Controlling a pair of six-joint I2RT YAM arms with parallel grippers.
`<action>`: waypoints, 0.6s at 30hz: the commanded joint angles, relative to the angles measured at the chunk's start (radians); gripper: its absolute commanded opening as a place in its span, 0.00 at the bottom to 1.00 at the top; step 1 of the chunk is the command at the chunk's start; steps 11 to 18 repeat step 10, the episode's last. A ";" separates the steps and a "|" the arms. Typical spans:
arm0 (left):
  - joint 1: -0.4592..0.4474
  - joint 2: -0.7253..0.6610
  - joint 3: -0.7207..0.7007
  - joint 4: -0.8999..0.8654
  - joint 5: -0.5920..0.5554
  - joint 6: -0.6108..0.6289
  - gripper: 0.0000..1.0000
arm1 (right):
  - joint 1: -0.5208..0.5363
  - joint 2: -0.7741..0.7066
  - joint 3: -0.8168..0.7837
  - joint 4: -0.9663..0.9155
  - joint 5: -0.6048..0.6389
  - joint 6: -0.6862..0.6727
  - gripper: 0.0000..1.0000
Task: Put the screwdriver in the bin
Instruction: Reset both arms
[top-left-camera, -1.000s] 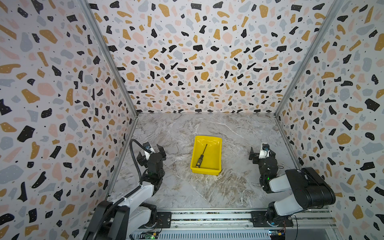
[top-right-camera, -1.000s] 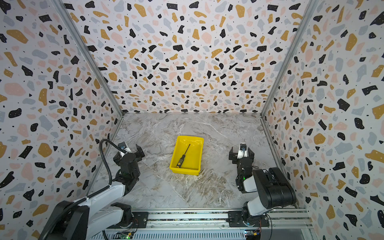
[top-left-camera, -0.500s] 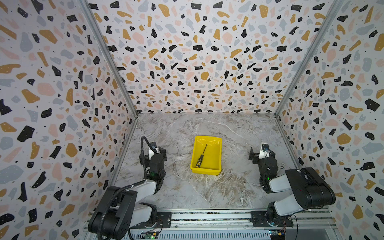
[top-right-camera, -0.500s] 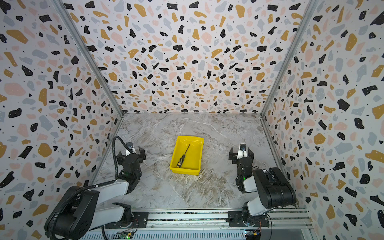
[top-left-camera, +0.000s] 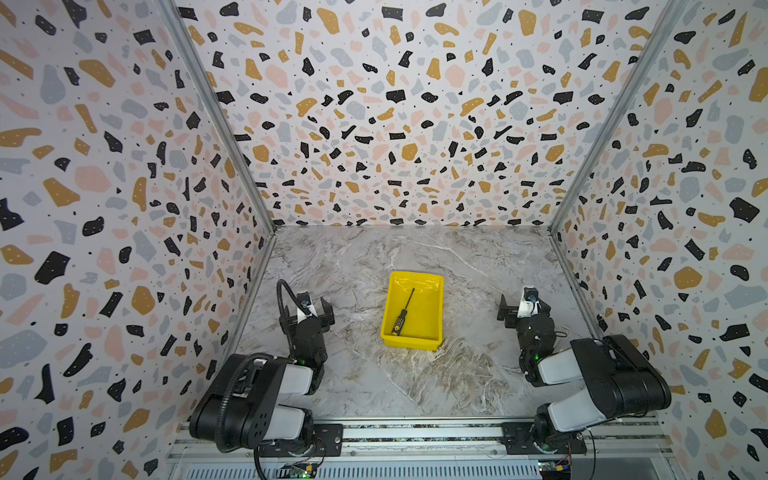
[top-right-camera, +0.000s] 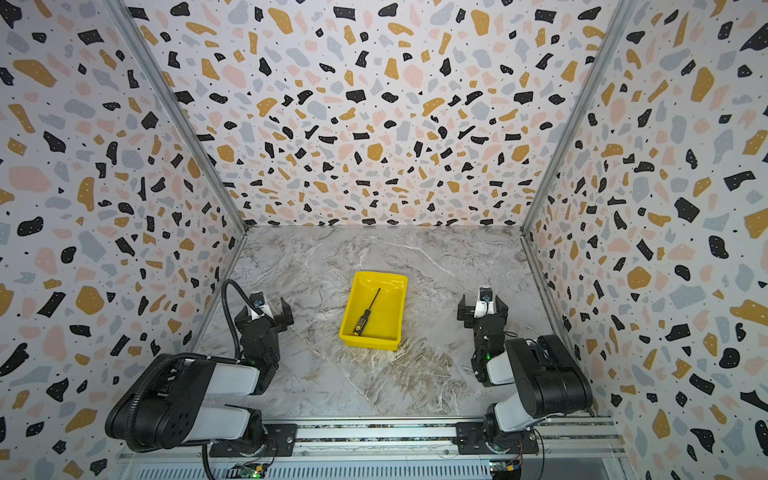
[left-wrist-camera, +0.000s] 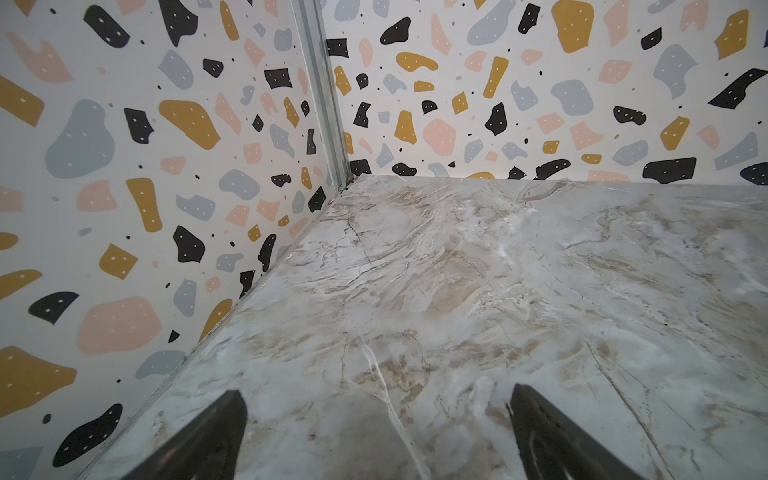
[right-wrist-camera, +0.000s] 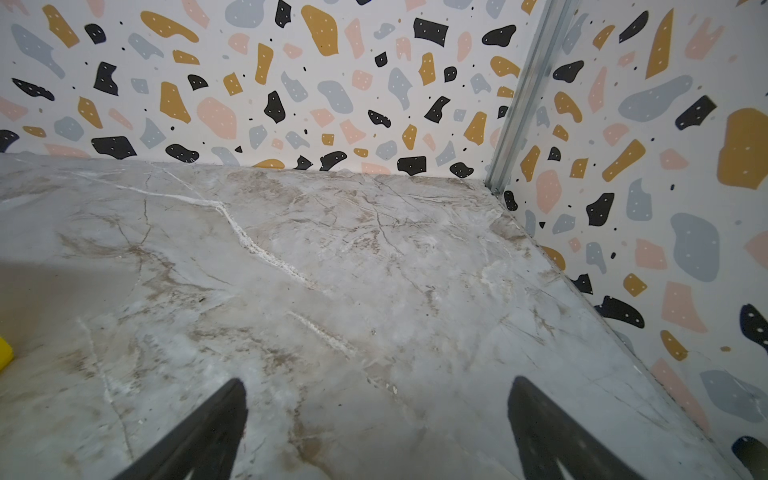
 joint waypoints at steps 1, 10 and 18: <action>0.003 -0.009 0.010 0.065 0.003 -0.014 1.00 | -0.005 -0.014 0.026 -0.003 -0.002 0.003 0.99; 0.004 -0.006 0.014 0.062 0.007 -0.012 1.00 | -0.023 -0.019 0.035 -0.025 -0.038 0.007 0.99; 0.004 -0.006 0.014 0.062 0.007 -0.012 1.00 | -0.023 -0.019 0.035 -0.025 -0.038 0.007 0.99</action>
